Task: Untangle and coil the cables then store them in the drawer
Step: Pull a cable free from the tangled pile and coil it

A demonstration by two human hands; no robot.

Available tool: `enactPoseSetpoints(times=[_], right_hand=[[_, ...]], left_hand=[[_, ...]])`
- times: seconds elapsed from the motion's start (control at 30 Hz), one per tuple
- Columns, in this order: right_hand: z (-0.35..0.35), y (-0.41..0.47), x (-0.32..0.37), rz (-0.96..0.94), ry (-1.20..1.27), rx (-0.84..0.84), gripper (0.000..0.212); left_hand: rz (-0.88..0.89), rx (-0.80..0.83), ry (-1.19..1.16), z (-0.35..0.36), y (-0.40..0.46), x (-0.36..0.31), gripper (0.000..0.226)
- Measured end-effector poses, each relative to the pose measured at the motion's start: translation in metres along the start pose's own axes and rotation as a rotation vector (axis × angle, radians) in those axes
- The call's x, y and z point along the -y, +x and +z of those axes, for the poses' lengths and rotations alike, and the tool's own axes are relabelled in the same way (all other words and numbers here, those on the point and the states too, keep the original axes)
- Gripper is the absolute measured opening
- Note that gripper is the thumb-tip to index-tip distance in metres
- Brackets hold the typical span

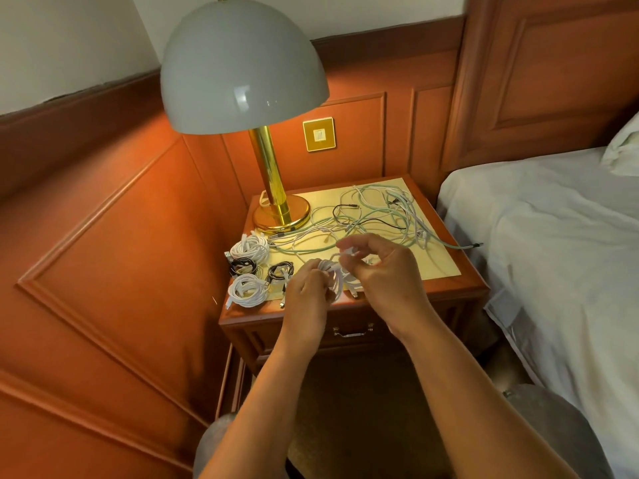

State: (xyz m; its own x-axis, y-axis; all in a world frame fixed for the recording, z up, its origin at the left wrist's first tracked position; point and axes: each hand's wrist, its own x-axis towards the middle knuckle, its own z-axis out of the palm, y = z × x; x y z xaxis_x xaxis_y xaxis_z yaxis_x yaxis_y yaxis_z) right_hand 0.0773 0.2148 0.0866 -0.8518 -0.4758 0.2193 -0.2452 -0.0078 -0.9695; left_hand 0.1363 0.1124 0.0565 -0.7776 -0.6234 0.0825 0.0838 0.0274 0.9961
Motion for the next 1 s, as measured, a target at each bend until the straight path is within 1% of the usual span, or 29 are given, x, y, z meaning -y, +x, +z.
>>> enactPoseSetpoints(times=[0.07, 0.13, 0.2, 0.27, 0.33, 0.43, 0.5, 0.57, 0.67, 0.77, 0.87, 0.93, 1.0], right_hand=[[0.001, 0.005, 0.000, 0.099, 0.247, -0.011, 0.017], [0.002, 0.009, -0.004, 0.200, 0.400, -0.021, 0.013], [0.004, 0.012, -0.009, 0.257, 0.446, -0.026, 0.013], [0.005, 0.014, -0.012, 0.263, 0.441, -0.028, 0.013], [0.005, 0.015, -0.012, 0.231, 0.391, -0.026, 0.013], [0.002, 0.020, -0.013, 0.172, 0.251, -0.029, 0.013], [-0.002, 0.024, -0.016, 0.153, 0.175, 0.004, 0.018], [-0.006, 0.028, -0.017, 0.133, 0.135, 0.051, 0.027], [-0.009, 0.029, -0.017, 0.091, 0.117, 0.082, 0.034], [-0.009, 0.028, -0.019, 0.065, 0.127, 0.076, 0.033], [-0.013, 0.025, -0.020, 0.020, 0.117, 0.056, 0.023], [-0.020, 0.023, -0.020, -0.038, 0.003, 0.090, 0.018], [-0.029, 0.021, -0.019, -0.105, -0.224, 0.175, 0.018]], left_hand=[[-0.105, -0.067, -0.219, 0.005, 0.001, -0.006, 0.028], [-0.138, -0.082, -0.413, 0.008, -0.003, -0.010, 0.030], [-0.134, -0.078, -0.549, 0.008, -0.007, -0.015, 0.033], [-0.139, -0.044, -0.571, 0.007, -0.009, -0.018, 0.033], [-0.209, 0.018, -0.493, 0.004, -0.008, -0.019, 0.029], [-0.262, 0.207, -0.218, -0.008, -0.006, -0.017, 0.030], [-0.283, 0.281, -0.073, -0.017, -0.007, -0.014, 0.029], [-0.289, 0.263, 0.033, -0.022, -0.009, -0.013, 0.024], [-0.303, 0.186, 0.091, -0.021, -0.009, -0.008, 0.021], [-0.331, 0.167, 0.117, -0.018, -0.009, -0.003, 0.022], [-0.328, 0.181, 0.182, -0.019, -0.009, -0.001, 0.025], [-0.317, 0.186, 0.253, -0.020, -0.008, -0.001, 0.026], [-0.317, 0.166, 0.285, -0.022, -0.006, -0.001, 0.026]])
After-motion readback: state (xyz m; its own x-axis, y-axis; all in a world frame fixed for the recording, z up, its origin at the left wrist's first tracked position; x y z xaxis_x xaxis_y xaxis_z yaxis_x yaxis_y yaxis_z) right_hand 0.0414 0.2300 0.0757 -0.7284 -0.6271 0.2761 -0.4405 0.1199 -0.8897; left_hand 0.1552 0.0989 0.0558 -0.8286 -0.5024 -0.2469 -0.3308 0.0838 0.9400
